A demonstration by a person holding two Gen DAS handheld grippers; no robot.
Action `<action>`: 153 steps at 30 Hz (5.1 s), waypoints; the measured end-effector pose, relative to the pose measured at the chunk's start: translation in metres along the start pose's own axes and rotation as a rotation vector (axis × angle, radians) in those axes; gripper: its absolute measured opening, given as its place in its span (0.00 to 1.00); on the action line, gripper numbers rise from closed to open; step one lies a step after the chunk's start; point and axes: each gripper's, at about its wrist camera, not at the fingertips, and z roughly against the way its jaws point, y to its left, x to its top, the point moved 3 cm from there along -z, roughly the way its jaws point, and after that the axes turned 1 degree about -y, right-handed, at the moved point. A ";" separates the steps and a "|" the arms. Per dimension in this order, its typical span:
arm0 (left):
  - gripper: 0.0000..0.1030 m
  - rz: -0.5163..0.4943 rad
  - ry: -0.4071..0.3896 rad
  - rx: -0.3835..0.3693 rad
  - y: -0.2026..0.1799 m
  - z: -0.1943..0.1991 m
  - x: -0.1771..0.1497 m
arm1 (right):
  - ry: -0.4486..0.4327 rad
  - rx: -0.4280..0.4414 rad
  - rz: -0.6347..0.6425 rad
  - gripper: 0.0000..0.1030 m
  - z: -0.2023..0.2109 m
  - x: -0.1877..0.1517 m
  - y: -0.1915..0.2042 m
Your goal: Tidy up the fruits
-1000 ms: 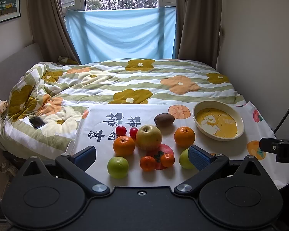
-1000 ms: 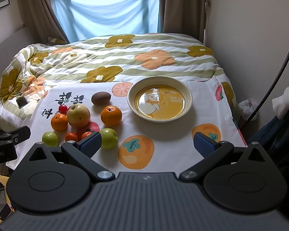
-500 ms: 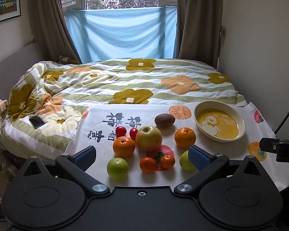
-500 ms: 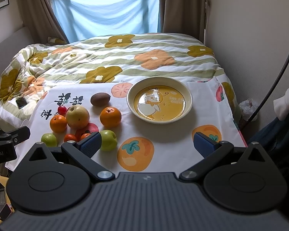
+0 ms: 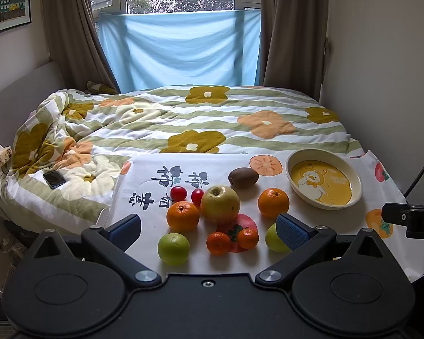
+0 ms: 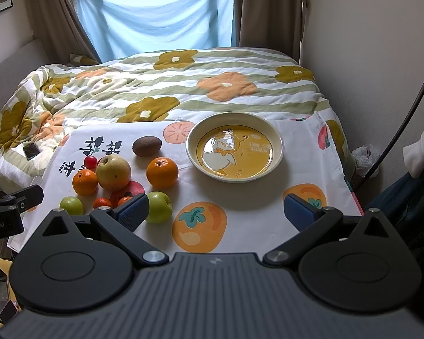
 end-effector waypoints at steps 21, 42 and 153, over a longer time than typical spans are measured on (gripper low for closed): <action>1.00 0.007 0.020 0.005 0.019 -0.006 -0.004 | 0.037 0.036 0.032 1.00 -0.016 0.001 0.015; 0.98 -0.105 0.124 -0.029 0.070 -0.108 -0.051 | 0.131 0.081 0.040 1.00 -0.124 -0.047 0.062; 0.56 -0.397 0.169 -0.338 -0.232 -0.308 0.086 | 0.068 0.009 -0.062 0.69 -0.219 0.096 -0.165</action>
